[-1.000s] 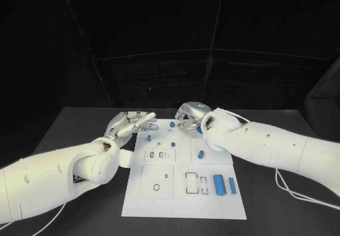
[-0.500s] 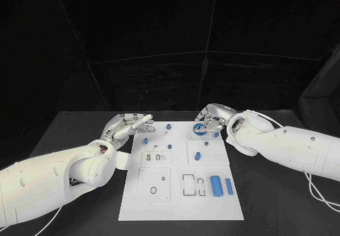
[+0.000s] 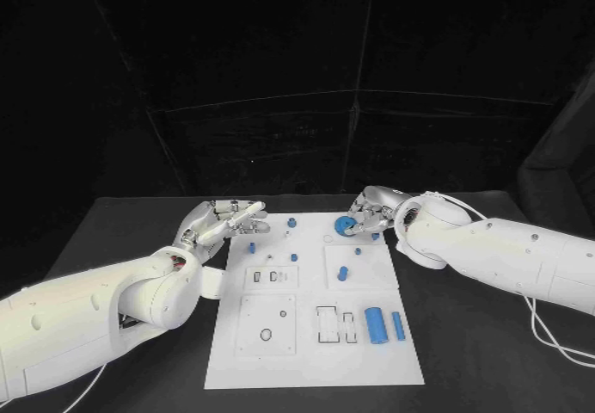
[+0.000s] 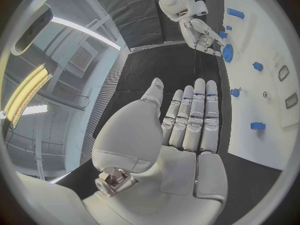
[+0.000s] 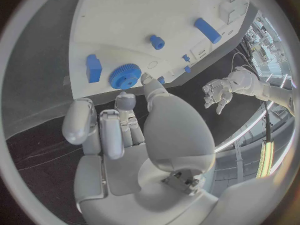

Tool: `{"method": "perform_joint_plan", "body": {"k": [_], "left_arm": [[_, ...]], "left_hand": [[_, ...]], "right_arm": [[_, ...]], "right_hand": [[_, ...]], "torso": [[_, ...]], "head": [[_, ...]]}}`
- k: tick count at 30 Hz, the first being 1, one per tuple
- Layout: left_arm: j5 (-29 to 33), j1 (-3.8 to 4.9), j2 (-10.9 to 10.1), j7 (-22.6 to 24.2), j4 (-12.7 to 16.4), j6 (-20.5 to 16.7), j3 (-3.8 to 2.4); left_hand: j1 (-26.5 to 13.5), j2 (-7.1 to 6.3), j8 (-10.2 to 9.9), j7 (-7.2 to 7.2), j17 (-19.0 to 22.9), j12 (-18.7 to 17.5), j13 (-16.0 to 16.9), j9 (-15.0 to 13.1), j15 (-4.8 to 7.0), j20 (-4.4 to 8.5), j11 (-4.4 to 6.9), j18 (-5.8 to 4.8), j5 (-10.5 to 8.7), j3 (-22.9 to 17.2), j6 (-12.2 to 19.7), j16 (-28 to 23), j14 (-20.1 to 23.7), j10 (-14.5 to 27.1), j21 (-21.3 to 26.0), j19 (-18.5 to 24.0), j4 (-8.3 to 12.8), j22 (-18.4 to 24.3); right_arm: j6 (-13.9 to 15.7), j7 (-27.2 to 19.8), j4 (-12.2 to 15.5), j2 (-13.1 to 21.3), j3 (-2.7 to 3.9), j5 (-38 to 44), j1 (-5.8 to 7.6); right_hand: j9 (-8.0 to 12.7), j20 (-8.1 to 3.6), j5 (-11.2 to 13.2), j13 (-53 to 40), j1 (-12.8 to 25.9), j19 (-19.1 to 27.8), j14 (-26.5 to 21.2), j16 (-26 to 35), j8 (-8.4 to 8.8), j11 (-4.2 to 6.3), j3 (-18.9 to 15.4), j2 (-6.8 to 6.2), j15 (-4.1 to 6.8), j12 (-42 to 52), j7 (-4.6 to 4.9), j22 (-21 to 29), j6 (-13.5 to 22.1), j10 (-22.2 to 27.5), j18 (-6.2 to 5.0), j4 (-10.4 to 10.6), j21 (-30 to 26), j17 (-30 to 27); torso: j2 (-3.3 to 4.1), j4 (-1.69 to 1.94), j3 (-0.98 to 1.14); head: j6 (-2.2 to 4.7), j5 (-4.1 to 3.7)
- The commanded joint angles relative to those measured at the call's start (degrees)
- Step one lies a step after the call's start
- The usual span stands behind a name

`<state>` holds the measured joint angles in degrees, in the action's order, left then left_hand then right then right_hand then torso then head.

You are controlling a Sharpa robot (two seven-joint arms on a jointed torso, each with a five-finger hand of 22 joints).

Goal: Assemble the parts on the task board

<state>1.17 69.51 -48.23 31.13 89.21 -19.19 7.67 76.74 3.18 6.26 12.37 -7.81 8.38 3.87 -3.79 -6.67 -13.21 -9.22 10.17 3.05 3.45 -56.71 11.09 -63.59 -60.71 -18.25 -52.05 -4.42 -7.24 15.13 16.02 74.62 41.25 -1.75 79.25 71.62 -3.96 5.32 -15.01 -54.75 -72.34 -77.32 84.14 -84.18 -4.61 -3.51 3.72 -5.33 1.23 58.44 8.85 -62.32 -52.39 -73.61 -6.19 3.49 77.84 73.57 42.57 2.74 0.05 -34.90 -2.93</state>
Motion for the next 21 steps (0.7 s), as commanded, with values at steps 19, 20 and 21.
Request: {"method": "perform_joint_plan", "body": {"k": [19,20,21], "left_arm": [[-0.01,0.06,0.30,0.12,-0.51,1.47,-0.02],[-0.01,0.06,0.30,0.11,-0.53,1.47,-0.02],[-0.01,0.06,0.30,0.09,-0.55,1.48,-0.02]], "left_hand": [[-0.07,0.34,-0.30,-0.03,-0.10,-0.45,-0.06,0.03,-0.09,0.01,-0.04,0.32,-0.05,-0.13,-0.32,-0.22,-0.21,-0.16,-0.11,-0.09,0.44,0.10],[-0.07,0.34,-0.30,-0.03,-0.10,-0.45,-0.06,0.03,-0.09,0.01,-0.04,0.32,-0.05,-0.13,-0.32,-0.22,-0.21,-0.16,-0.11,-0.09,0.44,0.10],[-0.07,0.34,-0.30,-0.03,-0.10,-0.45,-0.06,0.03,-0.09,0.01,-0.04,0.32,-0.05,-0.13,-0.32,-0.22,-0.21,-0.16,-0.11,-0.09,0.44,0.10]], "right_arm": [[-1.92,3.29,-3.47,-3.34,0.02,1.08,0.14],[-1.84,3.33,-3.51,-3.37,0.02,1.22,0.14],[-1.70,3.40,-3.57,-3.41,0.02,1.45,0.14]], "right_hand": [[-0.12,0.46,0.23,-14.89,-2.32,-1.04,3.56,-1.65,-1.00,-0.53,-1.87,1.75,-0.83,13.17,0.33,-2.18,0.48,-4.55,1.27,1.65,1.55,3.78],[-0.12,0.47,0.24,-15.06,-2.40,-1.05,3.57,-1.67,-1.01,-0.53,-1.87,1.77,-0.83,13.32,0.33,-2.21,0.48,-4.61,1.28,1.62,1.56,3.84],[-0.10,0.47,0.28,-15.31,-2.57,-1.07,3.58,-1.70,-1.01,-0.54,-1.89,1.74,-0.84,13.54,0.35,-2.29,0.52,-4.69,1.29,1.53,1.61,3.93]], "torso": [[0.02,0.01,-0.07],[0.02,0.00,-0.07],[0.03,-0.01,-0.08]], "head": [[-0.45,0.09],[-0.44,0.09],[-0.47,0.08]]}}
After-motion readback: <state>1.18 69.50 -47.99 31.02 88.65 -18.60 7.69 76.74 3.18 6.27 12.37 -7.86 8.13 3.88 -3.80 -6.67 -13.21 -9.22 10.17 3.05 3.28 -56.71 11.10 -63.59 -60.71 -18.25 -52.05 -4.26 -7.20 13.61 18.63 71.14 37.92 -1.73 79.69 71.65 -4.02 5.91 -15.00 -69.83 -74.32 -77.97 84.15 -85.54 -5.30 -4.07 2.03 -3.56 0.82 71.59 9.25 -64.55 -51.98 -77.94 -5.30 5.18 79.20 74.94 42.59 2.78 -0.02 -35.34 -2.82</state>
